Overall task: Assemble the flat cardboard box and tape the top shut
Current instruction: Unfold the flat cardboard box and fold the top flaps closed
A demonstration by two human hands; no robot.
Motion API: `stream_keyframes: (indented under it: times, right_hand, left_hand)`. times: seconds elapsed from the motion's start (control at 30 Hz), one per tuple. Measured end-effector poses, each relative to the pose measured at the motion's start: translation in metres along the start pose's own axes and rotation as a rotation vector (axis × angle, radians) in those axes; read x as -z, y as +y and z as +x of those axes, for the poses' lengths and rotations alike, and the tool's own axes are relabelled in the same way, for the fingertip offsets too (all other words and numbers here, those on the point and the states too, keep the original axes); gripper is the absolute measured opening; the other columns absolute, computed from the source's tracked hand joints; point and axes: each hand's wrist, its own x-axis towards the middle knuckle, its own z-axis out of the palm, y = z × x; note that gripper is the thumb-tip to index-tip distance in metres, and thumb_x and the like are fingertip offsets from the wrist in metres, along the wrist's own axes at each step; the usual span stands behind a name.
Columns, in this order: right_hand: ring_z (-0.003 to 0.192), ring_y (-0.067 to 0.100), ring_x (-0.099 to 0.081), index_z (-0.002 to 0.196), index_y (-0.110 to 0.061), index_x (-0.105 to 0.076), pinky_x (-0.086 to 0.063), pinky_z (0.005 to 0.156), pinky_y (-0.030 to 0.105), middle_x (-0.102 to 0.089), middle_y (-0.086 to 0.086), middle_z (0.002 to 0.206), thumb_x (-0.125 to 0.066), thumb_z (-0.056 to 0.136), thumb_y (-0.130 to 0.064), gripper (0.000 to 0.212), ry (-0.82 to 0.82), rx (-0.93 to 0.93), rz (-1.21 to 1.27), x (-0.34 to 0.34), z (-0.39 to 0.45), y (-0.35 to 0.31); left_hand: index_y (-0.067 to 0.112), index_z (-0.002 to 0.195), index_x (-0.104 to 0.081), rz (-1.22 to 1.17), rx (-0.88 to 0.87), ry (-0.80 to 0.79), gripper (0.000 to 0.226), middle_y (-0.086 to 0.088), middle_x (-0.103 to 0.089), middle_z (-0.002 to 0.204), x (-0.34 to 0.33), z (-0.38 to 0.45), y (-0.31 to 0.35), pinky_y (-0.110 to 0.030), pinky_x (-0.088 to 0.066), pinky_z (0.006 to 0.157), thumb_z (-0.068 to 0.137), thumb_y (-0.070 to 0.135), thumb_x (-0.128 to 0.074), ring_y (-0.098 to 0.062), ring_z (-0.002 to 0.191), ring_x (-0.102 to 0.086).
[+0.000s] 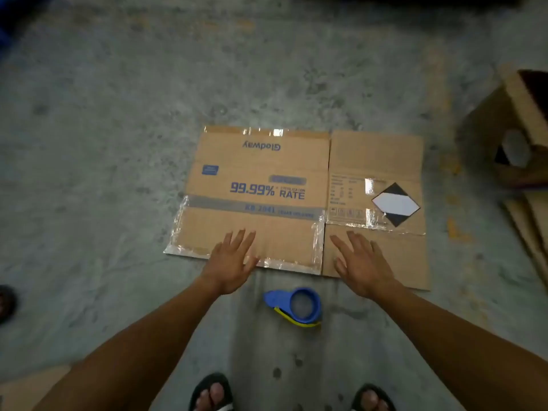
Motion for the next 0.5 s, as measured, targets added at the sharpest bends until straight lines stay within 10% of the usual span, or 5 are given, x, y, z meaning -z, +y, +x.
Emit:
stream_keyframes:
  times: [0.3,0.5]
  right_hand:
    - [0.149,0.039,0.01,0.148,-0.052,0.009,-0.018,0.107,0.064,0.022,0.011,0.162,-0.039,0.088,-0.069,0.079,-0.138,0.329,-0.37,-0.083,0.06,0.024]
    - [0.147,0.043,0.013,0.145,-0.056,0.014,-0.03,0.102,0.067,0.027,0.009,0.16,-0.059,0.086,-0.055,0.094,-0.201,0.354,-0.458,-0.073,0.072,0.026]
  left_hand:
    - [0.044,0.145,0.024,0.483,-0.276,-0.119,0.082,0.001,0.028,0.158,-0.069,0.066,-0.059,-0.052,0.0,0.118,0.084,0.079,-0.018,-0.029,0.143,0.027]
    - [0.043,0.144,0.026,0.646,-0.44,0.006,0.08,-0.004,0.019,0.161,-0.061,0.088,-0.072,-0.056,-0.016,0.115,0.092,0.065,-0.03,-0.041,0.147,0.009]
